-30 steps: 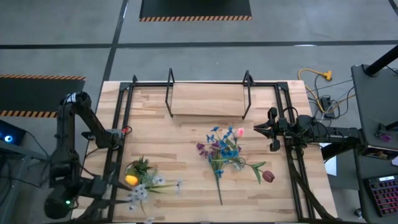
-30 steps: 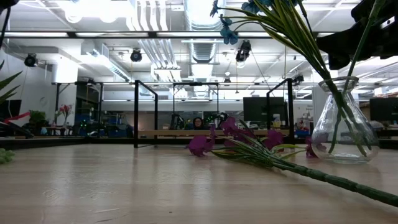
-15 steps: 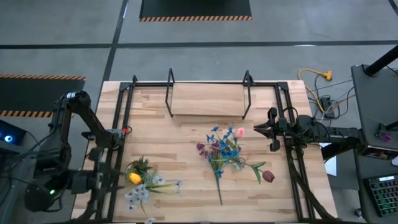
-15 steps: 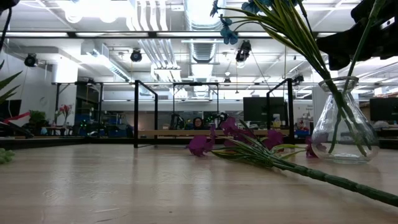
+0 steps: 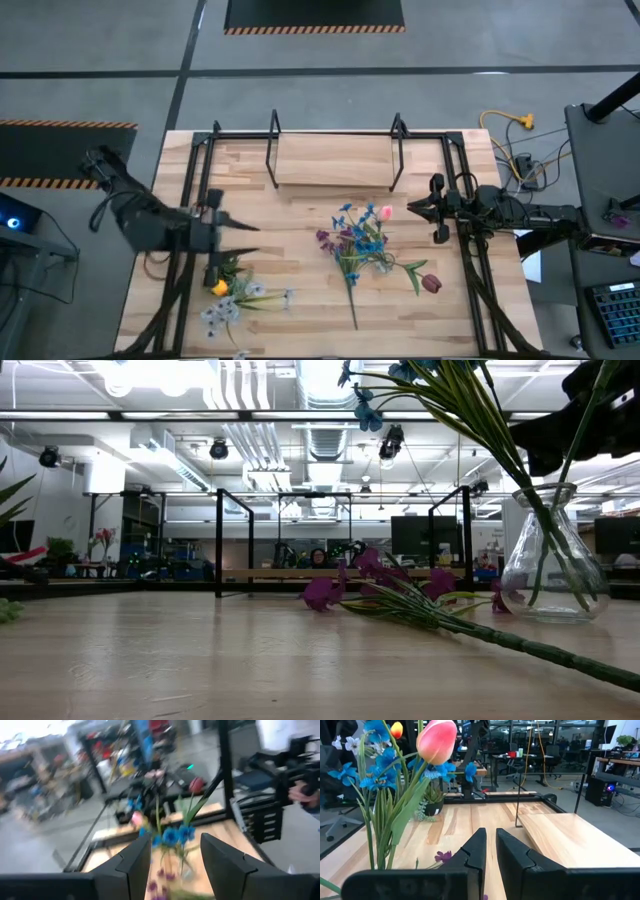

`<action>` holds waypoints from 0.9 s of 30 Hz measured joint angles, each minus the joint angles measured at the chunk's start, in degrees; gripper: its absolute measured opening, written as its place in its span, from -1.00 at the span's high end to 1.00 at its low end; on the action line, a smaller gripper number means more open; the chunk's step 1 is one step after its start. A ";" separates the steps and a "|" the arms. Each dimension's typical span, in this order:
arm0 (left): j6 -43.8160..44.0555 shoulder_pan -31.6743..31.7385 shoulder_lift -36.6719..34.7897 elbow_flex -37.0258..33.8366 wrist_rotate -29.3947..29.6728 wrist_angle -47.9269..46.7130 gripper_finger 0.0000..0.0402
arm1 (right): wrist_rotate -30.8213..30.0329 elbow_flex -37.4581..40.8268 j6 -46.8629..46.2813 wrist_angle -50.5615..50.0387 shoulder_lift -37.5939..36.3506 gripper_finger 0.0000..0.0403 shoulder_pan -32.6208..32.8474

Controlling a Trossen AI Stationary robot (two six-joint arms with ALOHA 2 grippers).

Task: Pick and place flowers into a vace then onto a shelf
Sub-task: Put the purple flowers into the right transparent vase

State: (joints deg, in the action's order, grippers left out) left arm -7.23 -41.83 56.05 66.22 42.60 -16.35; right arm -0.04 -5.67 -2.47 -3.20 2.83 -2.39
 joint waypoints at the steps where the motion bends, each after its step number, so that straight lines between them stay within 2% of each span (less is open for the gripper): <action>1: -2.49 1.73 -0.57 -0.94 -3.00 1.81 0.22 | -0.01 0.08 -0.01 0.00 0.00 0.83 -0.02; 3: -5.25 4.67 -2.10 -3.17 -6.70 4.33 0.22 | -0.01 0.13 -0.12 -0.01 0.02 0.83 -0.01; 8: -6.70 11.73 -7.38 -11.73 -10.79 11.44 0.22 | -0.01 0.13 0.06 0.09 0.02 0.83 -0.02; 13: -8.75 20.25 -14.75 -22.75 -20.32 21.31 0.22 | -0.03 0.13 0.35 0.17 0.02 0.83 0.00; 20: -3.31 33.04 -26.02 -33.60 -30.66 23.45 0.22 | -0.03 0.13 0.49 0.17 0.02 0.83 0.00; 23: -2.13 34.98 -30.00 -37.29 -35.16 23.44 0.22 | -0.03 0.13 0.49 0.15 0.00 0.83 0.00; 27: -1.95 35.14 -33.26 -42.13 -36.02 23.45 0.22 | -0.03 0.13 0.49 0.12 0.00 0.83 0.00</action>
State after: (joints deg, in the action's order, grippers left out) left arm -9.18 -6.70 22.79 24.09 6.58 7.11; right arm -0.08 -5.54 -1.98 -3.08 2.83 -2.39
